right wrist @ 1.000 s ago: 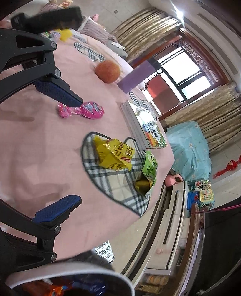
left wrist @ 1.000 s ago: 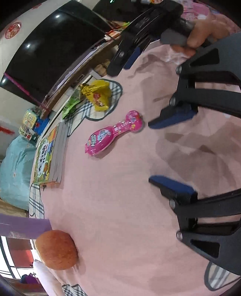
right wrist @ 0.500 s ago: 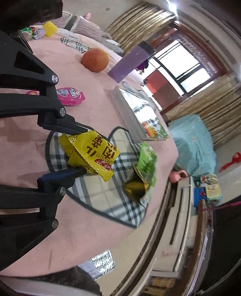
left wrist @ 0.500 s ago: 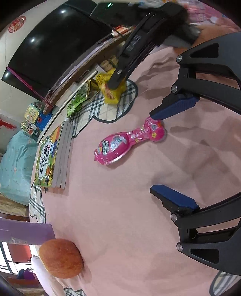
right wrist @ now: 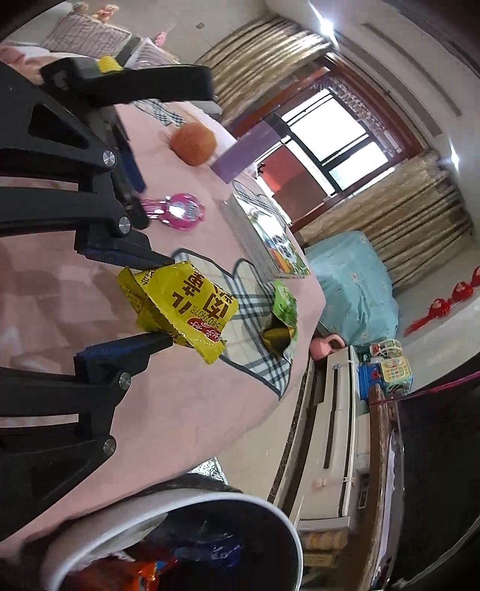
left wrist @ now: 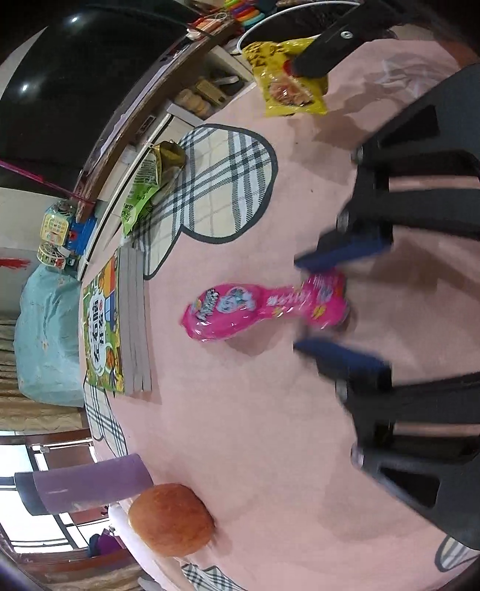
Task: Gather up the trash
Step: 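Grasp the pink lollipop toy with the left tool while the right tool grasps the yellow snack bag, then carry the pink lollipop toy and yellow snack bag over the trash bin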
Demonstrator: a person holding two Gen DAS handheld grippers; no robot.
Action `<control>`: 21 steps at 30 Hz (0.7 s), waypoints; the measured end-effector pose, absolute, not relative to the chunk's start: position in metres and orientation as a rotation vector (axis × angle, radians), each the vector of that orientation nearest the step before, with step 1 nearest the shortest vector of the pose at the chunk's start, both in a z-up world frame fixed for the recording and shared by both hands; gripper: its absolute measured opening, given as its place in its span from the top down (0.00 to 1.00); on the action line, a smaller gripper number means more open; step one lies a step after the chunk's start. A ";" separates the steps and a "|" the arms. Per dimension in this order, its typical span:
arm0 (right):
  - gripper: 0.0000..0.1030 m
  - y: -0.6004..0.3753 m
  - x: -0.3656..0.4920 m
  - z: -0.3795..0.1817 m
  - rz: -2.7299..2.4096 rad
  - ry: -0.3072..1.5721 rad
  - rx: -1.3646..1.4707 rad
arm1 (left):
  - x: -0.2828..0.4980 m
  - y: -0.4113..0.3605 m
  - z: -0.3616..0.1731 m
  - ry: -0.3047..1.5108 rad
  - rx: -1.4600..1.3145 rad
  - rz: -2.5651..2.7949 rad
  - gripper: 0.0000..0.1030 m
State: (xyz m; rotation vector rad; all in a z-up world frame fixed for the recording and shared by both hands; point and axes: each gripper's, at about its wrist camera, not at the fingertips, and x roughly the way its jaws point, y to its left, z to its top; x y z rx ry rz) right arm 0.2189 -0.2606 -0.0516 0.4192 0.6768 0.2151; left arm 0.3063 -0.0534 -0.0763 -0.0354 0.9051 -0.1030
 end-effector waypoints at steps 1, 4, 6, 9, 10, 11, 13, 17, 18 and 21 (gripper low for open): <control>0.66 -0.259 0.215 -0.051 0.216 0.674 0.412 | 0.304 -0.052 -0.076 0.907 -0.044 -0.110 0.80; 0.66 -0.256 0.205 -0.050 0.222 0.672 0.391 | 0.287 -0.046 -0.072 0.908 -0.080 -0.143 0.88; 0.66 -0.256 0.199 -0.049 0.226 0.669 0.388 | 0.273 -0.045 -0.071 0.912 -0.094 -0.162 0.92; 0.67 -0.258 0.193 -0.050 0.230 0.668 0.393 | 0.251 -0.045 -0.072 0.934 -0.125 -0.208 0.97; 0.67 -0.259 0.190 -0.050 0.229 0.668 0.396 | 0.244 -0.046 -0.073 0.939 -0.129 -0.223 0.97; 0.67 -0.260 0.187 -0.050 0.228 0.668 0.400 | 0.236 -0.048 -0.072 0.939 -0.126 -0.233 0.97; 0.67 -0.263 0.182 -0.050 0.224 0.665 0.407 | 0.224 -0.051 -0.071 0.949 -0.129 -0.262 0.98; 0.67 -0.270 0.168 -0.053 0.210 0.668 0.432 | 0.208 -0.057 -0.064 0.951 -0.127 -0.323 0.97; 0.67 -0.272 0.164 -0.054 0.205 0.671 0.438 | 0.205 -0.058 -0.062 0.949 -0.128 -0.333 0.97; 0.67 -0.277 0.152 -0.054 0.192 0.678 0.446 | 0.199 -0.060 -0.059 0.951 -0.137 -0.351 0.97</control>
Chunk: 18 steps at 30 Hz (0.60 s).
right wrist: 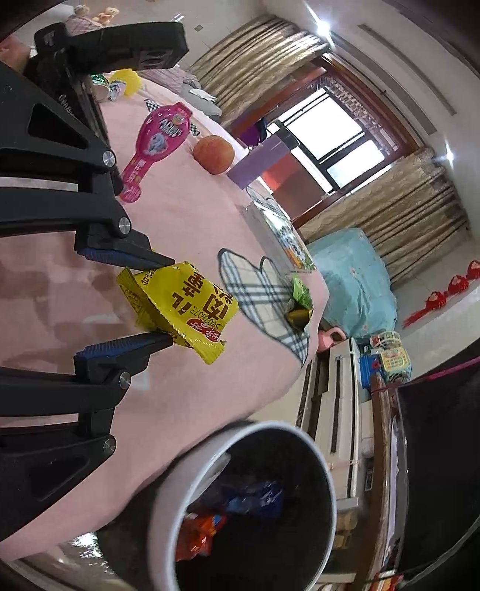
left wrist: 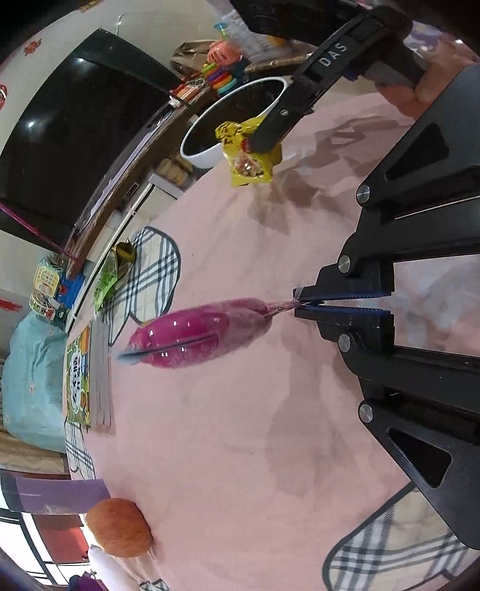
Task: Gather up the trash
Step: 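Carry the pink lollipop toy and yellow snack bag over the trash bin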
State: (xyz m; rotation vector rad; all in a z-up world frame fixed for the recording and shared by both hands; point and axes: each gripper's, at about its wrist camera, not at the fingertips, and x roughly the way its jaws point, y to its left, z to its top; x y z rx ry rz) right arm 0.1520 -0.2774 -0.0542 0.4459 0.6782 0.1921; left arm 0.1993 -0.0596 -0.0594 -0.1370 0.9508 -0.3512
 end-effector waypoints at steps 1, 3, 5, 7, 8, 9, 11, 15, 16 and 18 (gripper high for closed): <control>0.67 -0.279 0.148 -0.054 0.190 0.677 0.445 | 0.198 -0.061 -0.060 0.953 -0.133 -0.354 0.97; 0.67 -0.281 0.140 -0.052 0.193 0.675 0.444 | 0.196 -0.064 -0.060 0.955 -0.127 -0.360 0.97; 0.67 -0.283 0.134 -0.049 0.191 0.671 0.444 | 0.193 -0.068 -0.059 0.955 -0.120 -0.370 0.97; 0.67 -0.285 0.129 -0.047 0.190 0.670 0.445 | 0.190 -0.074 -0.056 0.950 -0.114 -0.386 0.97; 0.67 -0.286 0.127 -0.045 0.189 0.667 0.446 | 0.187 -0.076 -0.054 0.947 -0.109 -0.391 0.97; 0.67 -0.288 0.124 -0.045 0.187 0.665 0.445 | 0.186 -0.079 -0.053 0.944 -0.103 -0.398 0.97; 0.67 -0.289 0.121 -0.043 0.184 0.663 0.443 | 0.182 -0.085 -0.050 0.943 -0.096 -0.418 0.97; 0.67 -0.294 0.116 -0.042 0.178 0.665 0.447 | 0.175 -0.097 -0.047 0.939 -0.074 -0.438 0.97; 0.67 -0.294 0.114 -0.041 0.177 0.664 0.446 | 0.173 -0.100 -0.046 0.940 -0.068 -0.444 0.97; 0.67 -0.297 0.110 -0.041 0.172 0.661 0.448 | 0.170 -0.105 -0.045 0.940 -0.059 -0.451 0.97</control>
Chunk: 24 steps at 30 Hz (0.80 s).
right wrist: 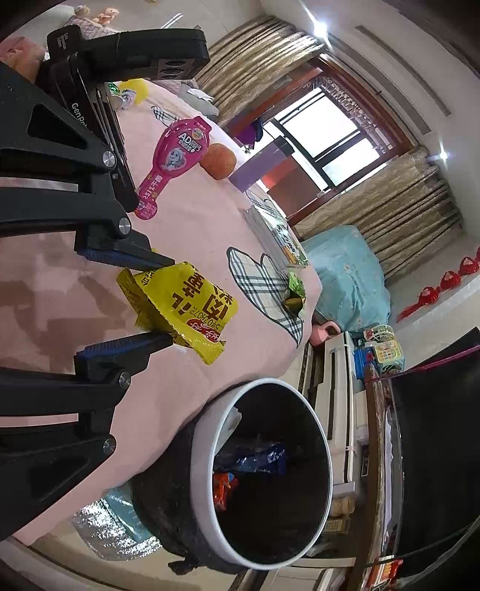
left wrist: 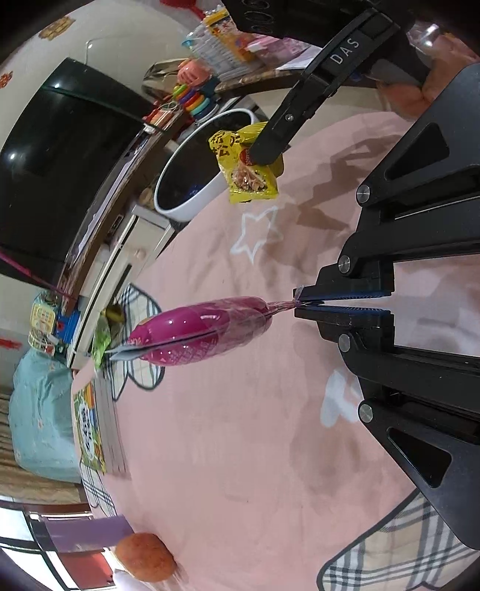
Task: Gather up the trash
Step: 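Carry the pink lollipop toy and yellow snack bag over the trash bin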
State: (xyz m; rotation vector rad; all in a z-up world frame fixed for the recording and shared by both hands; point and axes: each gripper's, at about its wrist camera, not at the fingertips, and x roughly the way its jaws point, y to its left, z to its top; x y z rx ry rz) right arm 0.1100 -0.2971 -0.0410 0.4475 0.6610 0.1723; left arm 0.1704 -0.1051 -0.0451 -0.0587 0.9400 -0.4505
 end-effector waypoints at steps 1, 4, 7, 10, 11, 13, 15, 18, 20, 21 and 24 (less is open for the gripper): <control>0.67 -0.299 0.108 -0.041 0.171 0.659 0.449 | 0.169 -0.108 -0.044 0.938 -0.054 -0.456 0.97; 0.67 -0.304 0.104 -0.040 0.159 0.654 0.451 | 0.166 -0.117 -0.041 0.933 -0.040 -0.470 0.97; 0.67 -0.309 0.099 -0.037 0.152 0.649 0.452 | 0.163 -0.126 -0.039 0.931 -0.025 -0.484 0.98; 0.67 -0.313 0.093 -0.033 0.142 0.638 0.448 | 0.161 -0.135 -0.037 0.931 -0.009 -0.499 0.97; 0.67 -0.315 0.092 -0.032 0.139 0.634 0.447 | 0.161 -0.138 -0.037 0.931 -0.005 -0.503 0.97; 0.67 -0.319 0.089 -0.031 0.132 0.628 0.444 | 0.161 -0.142 -0.036 0.931 0.004 -0.512 0.97; 0.67 -0.324 0.088 -0.029 0.123 0.623 0.445 | 0.160 -0.147 -0.036 0.931 0.013 -0.521 0.97; 0.67 -0.330 0.085 -0.027 0.113 0.617 0.451 | 0.160 -0.153 -0.035 0.932 0.024 -0.530 0.97; 0.67 -0.333 0.083 -0.027 0.106 0.613 0.455 | 0.159 -0.158 -0.035 0.931 0.033 -0.537 0.97; 0.67 -0.334 0.082 -0.027 0.103 0.610 0.458 | 0.158 -0.160 -0.034 0.930 0.035 -0.540 0.97; 0.67 -0.339 0.081 -0.026 0.094 0.605 0.463 | 0.159 -0.165 -0.034 0.931 0.045 -0.550 0.97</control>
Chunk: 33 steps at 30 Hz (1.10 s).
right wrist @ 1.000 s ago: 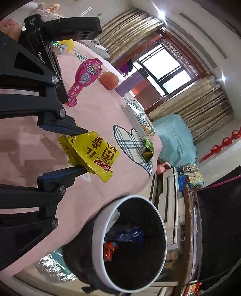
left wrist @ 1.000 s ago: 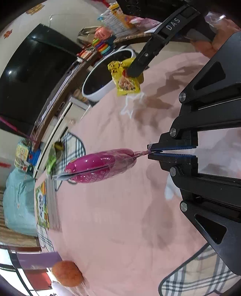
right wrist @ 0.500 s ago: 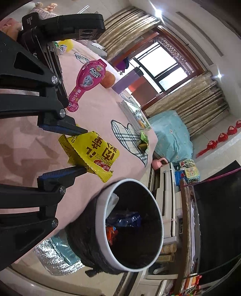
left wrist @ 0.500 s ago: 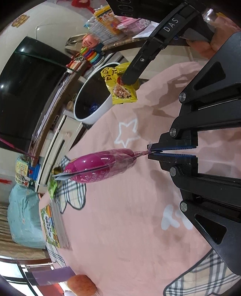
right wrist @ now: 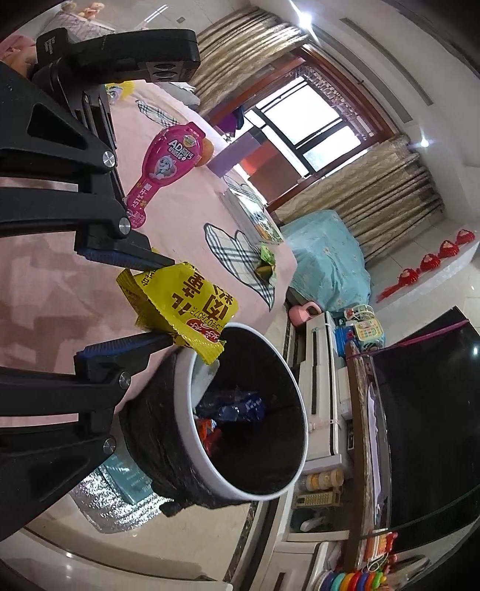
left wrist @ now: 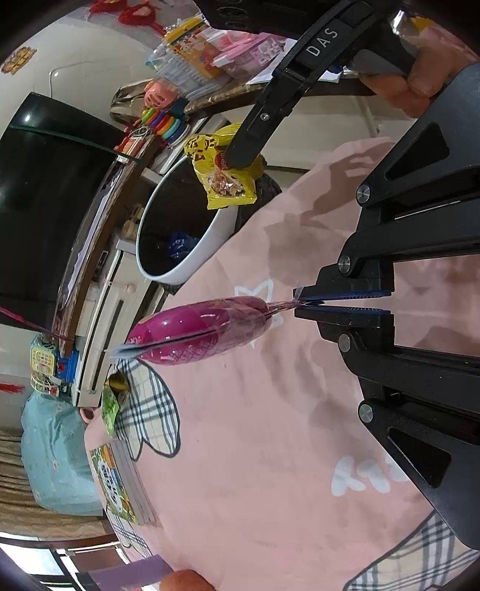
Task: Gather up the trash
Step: 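Carry the pink lollipop toy and yellow snack bag over the trash bin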
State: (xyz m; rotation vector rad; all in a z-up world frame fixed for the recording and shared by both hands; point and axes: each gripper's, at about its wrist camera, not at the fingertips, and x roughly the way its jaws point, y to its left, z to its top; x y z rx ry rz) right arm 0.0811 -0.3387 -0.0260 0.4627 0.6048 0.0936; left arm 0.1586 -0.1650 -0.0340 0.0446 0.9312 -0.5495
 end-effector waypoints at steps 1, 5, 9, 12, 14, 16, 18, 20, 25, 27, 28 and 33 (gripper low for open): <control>0.67 -0.338 0.080 -0.025 0.091 0.604 0.463 | 0.159 -0.167 -0.034 0.931 0.049 -0.553 0.97; 0.67 -0.344 0.079 -0.024 0.080 0.598 0.468 | 0.159 -0.176 -0.033 0.930 0.064 -0.565 0.97; 0.67 -0.353 0.076 -0.023 0.064 0.590 0.474 | 0.161 -0.183 -0.032 0.929 0.075 -0.579 0.97; 0.67 -0.361 0.076 -0.021 0.047 0.584 0.476 | 0.162 -0.188 -0.032 0.933 0.080 -0.590 0.97; 0.67 -0.366 0.076 -0.020 0.037 0.581 0.477 | 0.164 -0.193 -0.031 0.933 0.085 -0.596 0.97; 0.67 -0.372 0.076 -0.019 0.026 0.578 0.477 | 0.165 -0.197 -0.029 0.930 0.090 -0.603 0.97; 0.67 -0.377 0.077 -0.018 0.018 0.577 0.478 | 0.167 -0.203 -0.027 0.928 0.091 -0.611 0.97; 0.67 -0.382 0.078 -0.017 0.009 0.576 0.477 | 0.169 -0.208 -0.025 0.927 0.093 -0.619 0.97; 0.67 -0.388 0.082 -0.015 -0.005 0.574 0.468 | 0.175 -0.221 -0.019 0.914 0.106 -0.634 0.97; 0.67 -0.391 0.084 -0.013 -0.008 0.572 0.465 | 0.177 -0.227 -0.016 0.908 0.114 -0.641 0.97; 0.67 -0.392 0.084 -0.012 -0.010 0.570 0.463 | 0.178 -0.230 -0.015 0.906 0.117 -0.643 0.97; 0.67 -0.400 0.090 -0.010 -0.018 0.567 0.456 | 0.183 -0.245 -0.010 0.897 0.140 -0.658 0.97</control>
